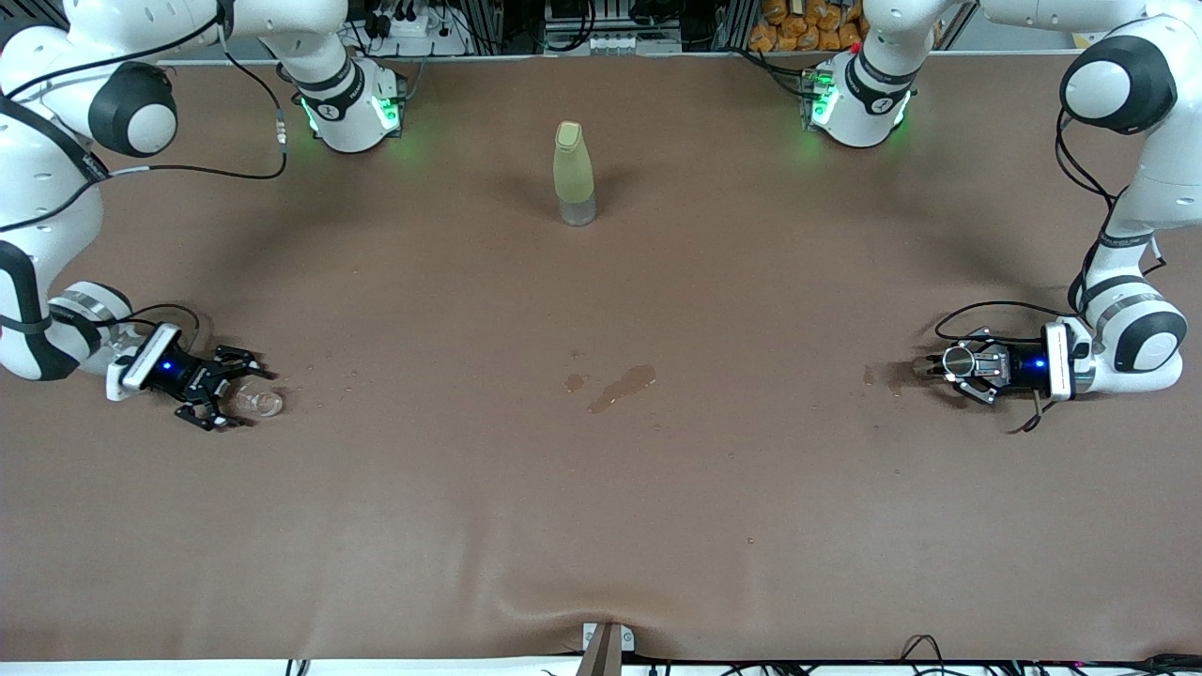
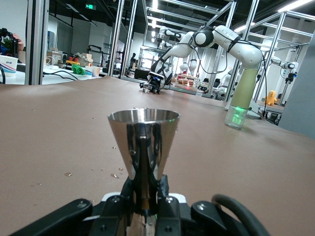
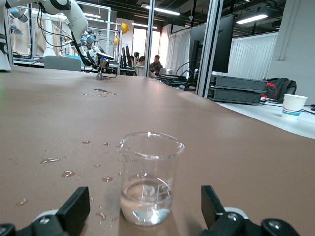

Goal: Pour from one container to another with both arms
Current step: 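Grasp the glass beaker with the right gripper, then carry the beaker with the right gripper while the left gripper brings the jigger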

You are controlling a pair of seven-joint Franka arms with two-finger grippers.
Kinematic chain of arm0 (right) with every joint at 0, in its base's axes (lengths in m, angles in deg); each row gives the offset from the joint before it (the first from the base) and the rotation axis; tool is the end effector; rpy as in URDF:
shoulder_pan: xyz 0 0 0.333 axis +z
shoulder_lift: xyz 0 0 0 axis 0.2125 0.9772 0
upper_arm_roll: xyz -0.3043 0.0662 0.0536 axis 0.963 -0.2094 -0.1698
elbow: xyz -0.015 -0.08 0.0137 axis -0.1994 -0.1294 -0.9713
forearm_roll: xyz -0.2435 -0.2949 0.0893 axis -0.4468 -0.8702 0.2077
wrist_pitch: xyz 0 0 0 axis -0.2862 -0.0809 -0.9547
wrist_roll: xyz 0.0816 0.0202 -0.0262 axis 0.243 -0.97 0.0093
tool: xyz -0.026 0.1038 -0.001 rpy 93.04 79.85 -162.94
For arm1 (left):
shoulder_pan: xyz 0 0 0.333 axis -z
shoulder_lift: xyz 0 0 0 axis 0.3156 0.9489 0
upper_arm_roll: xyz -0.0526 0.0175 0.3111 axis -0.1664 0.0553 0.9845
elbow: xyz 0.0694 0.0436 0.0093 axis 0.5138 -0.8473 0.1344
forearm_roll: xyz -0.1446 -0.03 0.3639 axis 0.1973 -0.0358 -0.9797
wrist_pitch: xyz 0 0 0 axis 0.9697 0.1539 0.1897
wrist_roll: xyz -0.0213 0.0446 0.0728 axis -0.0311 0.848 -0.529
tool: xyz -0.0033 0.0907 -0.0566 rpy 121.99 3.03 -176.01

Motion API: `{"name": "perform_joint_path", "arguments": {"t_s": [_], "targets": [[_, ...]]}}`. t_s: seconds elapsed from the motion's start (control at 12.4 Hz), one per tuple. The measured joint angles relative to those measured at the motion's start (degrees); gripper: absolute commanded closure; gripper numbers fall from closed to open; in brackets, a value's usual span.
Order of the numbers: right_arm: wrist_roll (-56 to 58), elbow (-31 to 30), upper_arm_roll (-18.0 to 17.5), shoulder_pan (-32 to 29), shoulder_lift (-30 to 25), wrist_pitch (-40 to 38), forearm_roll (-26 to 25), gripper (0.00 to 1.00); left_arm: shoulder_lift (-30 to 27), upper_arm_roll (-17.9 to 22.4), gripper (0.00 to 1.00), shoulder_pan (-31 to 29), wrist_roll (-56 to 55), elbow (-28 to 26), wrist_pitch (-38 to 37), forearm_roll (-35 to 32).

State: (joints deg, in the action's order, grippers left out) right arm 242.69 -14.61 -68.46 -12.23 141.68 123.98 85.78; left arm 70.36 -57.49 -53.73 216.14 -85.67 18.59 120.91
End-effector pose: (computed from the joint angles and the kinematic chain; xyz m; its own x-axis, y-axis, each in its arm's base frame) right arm 0.5541 -0.2471 0.0391 -0.0918 0.1705 0.9811 0.9518 -0.2745 0.1368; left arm 0.5711 0.2020 0.0753 0.1910 -0.1186 0.9744 -0.9799 0.0359 0.1964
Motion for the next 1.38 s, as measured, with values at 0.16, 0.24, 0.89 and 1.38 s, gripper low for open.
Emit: {"name": "perform_joint_path", "arguments": {"t_s": [0.16,0.24,0.89,1.38], "targets": [[0.0,0.0,-1.2,0.5,0.2,0.0,0.8,0.00,-0.1,-0.1,1.00,0.0,-0.6,0.5,0.0,0.0],[0.0,0.0,-1.5,0.8,0.3,0.0,1.3,0.00,-0.2,-0.7,1.00,-0.1,-1.3,0.9,-0.1,0.1],[0.1,0.0,-1.9,2.1,0.4,0.5,2.6,0.63,-2.4,-5.2,1.00,5.5,-5.6,6.1,1.2,4.7],[0.1,0.1,-2.1,3.0,0.4,0.8,2.8,1.00,-2.9,-5.8,1.00,17.4,-8.7,6.1,8.8,9.7]]}}
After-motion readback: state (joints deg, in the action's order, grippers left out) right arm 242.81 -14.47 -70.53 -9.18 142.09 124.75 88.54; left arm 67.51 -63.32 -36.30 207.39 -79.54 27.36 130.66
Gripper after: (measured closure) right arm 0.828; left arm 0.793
